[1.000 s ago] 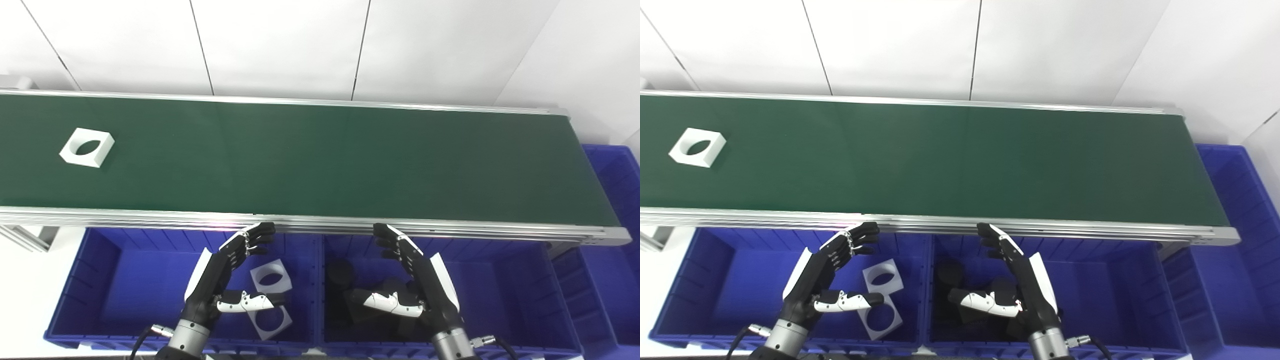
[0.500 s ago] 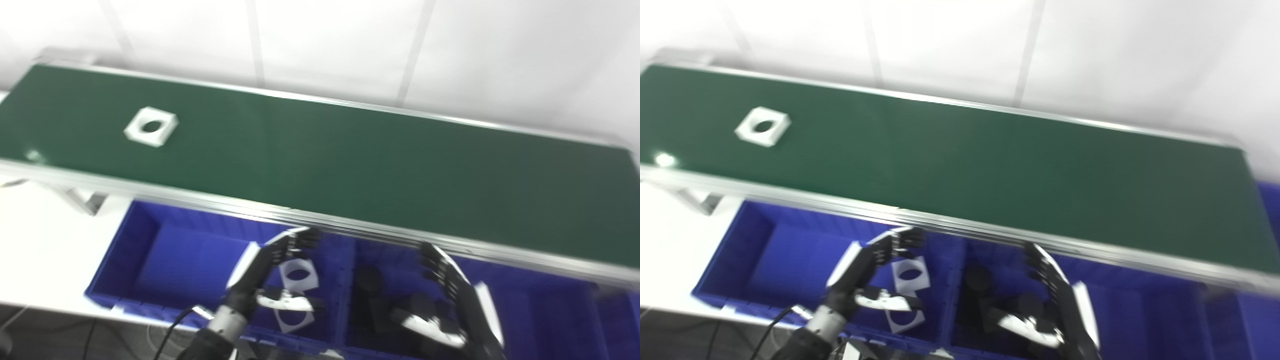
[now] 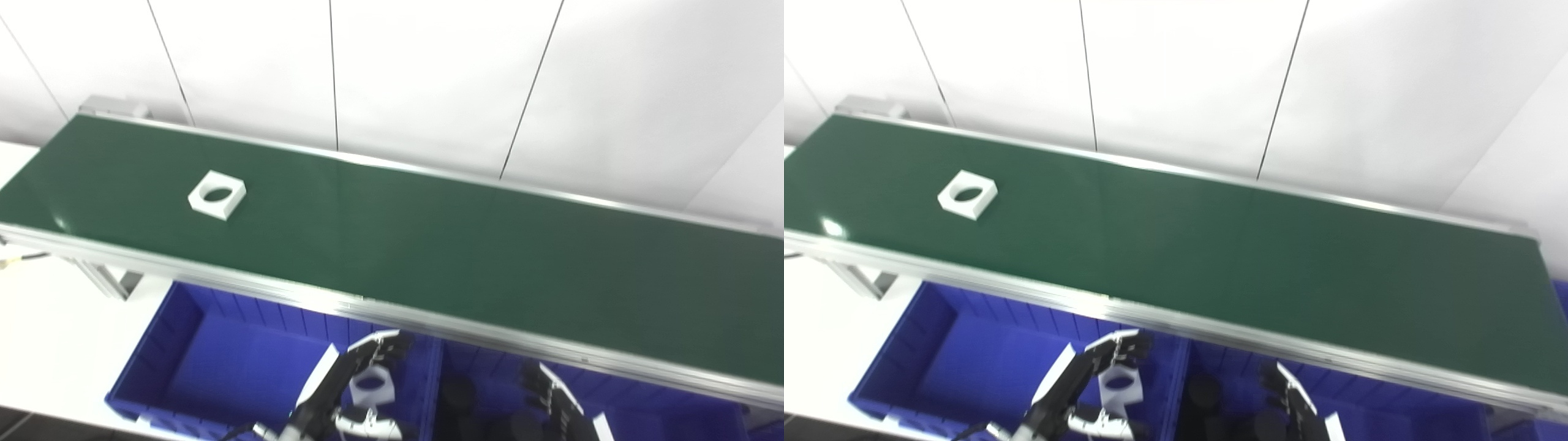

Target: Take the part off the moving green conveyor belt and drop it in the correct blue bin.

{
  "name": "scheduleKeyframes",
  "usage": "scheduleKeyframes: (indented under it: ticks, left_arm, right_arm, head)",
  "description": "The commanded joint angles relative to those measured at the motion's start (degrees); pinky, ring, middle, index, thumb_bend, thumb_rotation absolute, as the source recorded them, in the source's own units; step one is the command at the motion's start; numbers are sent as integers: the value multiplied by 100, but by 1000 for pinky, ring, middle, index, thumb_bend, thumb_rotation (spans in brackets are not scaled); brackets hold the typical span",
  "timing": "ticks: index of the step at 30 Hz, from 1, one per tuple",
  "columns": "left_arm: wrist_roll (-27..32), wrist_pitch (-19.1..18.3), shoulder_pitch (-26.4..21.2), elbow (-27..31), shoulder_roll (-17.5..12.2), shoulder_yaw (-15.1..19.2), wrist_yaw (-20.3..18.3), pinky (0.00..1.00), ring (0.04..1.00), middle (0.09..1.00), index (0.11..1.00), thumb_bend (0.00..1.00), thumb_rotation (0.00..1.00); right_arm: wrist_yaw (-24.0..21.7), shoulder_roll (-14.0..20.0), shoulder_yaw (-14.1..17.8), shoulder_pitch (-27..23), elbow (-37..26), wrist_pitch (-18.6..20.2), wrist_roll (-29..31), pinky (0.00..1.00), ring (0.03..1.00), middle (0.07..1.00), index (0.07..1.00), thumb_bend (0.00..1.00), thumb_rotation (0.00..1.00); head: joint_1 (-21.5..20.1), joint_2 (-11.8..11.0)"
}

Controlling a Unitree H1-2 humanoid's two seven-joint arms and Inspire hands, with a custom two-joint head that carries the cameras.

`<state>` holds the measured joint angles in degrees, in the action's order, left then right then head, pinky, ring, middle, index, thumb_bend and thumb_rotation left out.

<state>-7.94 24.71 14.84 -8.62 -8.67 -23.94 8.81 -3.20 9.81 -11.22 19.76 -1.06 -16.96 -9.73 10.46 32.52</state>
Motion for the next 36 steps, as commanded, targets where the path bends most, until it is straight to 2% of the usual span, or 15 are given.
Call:
scheduleKeyframes:
  ticks: [1,4,12,16,19,23,25,30,36]
  left_arm:
    - [240,221,-14,339,-58,54,-45,673,737,778,768,901,242]
    - [444,221,-16,568,-125,170,-194,670,735,778,761,906,244]
    - [308,220,-338,1256,-562,574,-350,667,748,782,778,915,284]
    - [448,219,-622,1565,-921,891,-738,709,782,805,804,892,287]
    - [58,214,-737,1724,-1094,1201,-823,719,797,832,832,876,364]
    - [262,53,-1007,1895,-1414,1483,-1234,763,823,848,842,858,317]
    - [300,-106,-1158,1936,-1538,1594,-1420,807,850,860,850,847,317]
    - [332,-343,-1593,1872,-1686,1854,-1746,786,846,861,845,827,298]
    - [166,-662,-2260,1574,-2038,2086,-2136,806,855,876,863,793,308]
  right_arm:
    - [25,-62,7,-57,-49,-362,-7,774,832,847,854,803,274]
    - [-6,-93,-2,-71,-7,-343,24,785,839,851,857,804,266]
    - [2,-166,-2,-173,198,-521,53,760,827,844,856,799,207]
    - [-8,-198,7,-234,265,-505,71,751,823,845,858,809,216]
    - [-12,-197,6,-261,290,-512,49,756,824,845,858,808,214]
    - [-26,-188,14,-293,333,-541,88,764,832,844,856,808,210]
    - [-31,-172,22,-315,373,-579,101,763,830,838,853,811,208]
    - [-53,-127,23,-348,401,-550,81,756,828,837,856,809,220]
    - [-84,-131,22,-361,428,-581,162,760,824,837,851,807,200]
  head:
    - [-5,-47]
    - [-12,-104]
    - [-1,-288]
    - [23,-344]
    - [11,-344]
    - [-34,-347]
    - [-37,-355]
    - [-16,-390]
    - [-25,-405]
